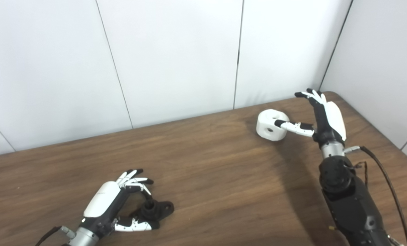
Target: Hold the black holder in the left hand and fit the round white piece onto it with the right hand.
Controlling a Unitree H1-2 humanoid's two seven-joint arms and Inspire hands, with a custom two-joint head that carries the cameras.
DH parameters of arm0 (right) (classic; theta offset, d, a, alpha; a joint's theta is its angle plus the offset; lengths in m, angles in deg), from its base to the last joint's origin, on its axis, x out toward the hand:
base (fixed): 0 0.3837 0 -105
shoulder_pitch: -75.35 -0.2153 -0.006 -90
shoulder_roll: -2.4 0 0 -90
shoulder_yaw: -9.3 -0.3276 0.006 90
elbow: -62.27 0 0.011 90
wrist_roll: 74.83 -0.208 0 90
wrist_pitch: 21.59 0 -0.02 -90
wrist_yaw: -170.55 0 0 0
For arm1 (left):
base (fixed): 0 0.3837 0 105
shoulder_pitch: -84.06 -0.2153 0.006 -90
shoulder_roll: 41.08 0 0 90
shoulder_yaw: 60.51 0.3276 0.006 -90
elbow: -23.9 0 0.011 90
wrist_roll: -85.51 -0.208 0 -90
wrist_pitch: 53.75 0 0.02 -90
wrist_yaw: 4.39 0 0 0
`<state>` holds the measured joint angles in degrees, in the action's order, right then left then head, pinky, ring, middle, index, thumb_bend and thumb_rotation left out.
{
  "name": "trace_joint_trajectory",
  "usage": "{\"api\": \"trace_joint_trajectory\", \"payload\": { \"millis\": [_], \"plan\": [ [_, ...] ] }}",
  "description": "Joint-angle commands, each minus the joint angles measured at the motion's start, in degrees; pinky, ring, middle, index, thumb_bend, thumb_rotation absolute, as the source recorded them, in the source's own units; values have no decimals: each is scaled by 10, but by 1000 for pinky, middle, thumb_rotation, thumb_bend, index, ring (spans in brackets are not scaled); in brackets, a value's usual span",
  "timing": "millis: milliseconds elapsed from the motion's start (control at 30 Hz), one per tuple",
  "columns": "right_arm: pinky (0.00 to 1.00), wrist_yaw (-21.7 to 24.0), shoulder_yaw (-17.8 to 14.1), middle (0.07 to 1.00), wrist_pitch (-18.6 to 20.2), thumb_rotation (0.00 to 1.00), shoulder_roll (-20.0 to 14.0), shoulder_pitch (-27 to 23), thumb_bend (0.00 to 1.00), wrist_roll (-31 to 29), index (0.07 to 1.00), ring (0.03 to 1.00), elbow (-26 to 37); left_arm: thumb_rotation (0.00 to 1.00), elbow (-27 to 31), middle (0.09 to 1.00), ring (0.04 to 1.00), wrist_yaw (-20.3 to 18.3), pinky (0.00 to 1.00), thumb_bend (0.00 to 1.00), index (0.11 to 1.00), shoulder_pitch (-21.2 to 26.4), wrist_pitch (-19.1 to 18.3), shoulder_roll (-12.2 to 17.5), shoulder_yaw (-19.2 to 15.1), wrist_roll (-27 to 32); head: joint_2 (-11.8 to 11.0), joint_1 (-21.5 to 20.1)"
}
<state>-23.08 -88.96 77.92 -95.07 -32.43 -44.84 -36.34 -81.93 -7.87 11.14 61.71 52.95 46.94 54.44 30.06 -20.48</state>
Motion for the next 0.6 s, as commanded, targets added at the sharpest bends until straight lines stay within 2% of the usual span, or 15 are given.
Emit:
{"api": "trace_joint_trajectory", "payload": {
  "millis": [0,167,233,300,333,467,567],
  "plan": [
    [842,-11,2,979,-1,467,-20,-29,858,14,765,1000,8,45,5,792,952,0,1000,522,481,-2,6,8,-3,2,3,-2],
    [897,-11,19,987,6,493,-24,-44,870,20,749,1000,-12,45,9,795,958,-4,1000,522,481,-3,5,8,-4,5,3,-1],
    [906,-11,22,987,2,474,-24,-47,874,15,745,1000,-20,45,8,794,955,-4,1000,522,481,-3,7,8,-5,7,3,-1],
    [890,-12,25,984,-2,436,-25,-49,876,12,742,1000,-25,52,-105,821,976,65,1000,522,480,30,13,5,42,-1,3,-1],
    [881,-14,26,983,-4,432,-26,-49,878,12,741,1000,-29,62,-122,851,988,79,1000,520,478,36,14,7,54,-1,3,-1],
    [908,-14,32,984,-10,440,-31,-51,870,8,745,1000,-40,49,-25,808,974,44,1000,522,480,10,13,22,37,15,2,-3],
    [926,-14,35,984,-11,440,-33,-53,858,9,744,1000,-45,45,-1,793,955,29,1000,522,481,1,6,21,28,14,3,-3]
  ]
}}
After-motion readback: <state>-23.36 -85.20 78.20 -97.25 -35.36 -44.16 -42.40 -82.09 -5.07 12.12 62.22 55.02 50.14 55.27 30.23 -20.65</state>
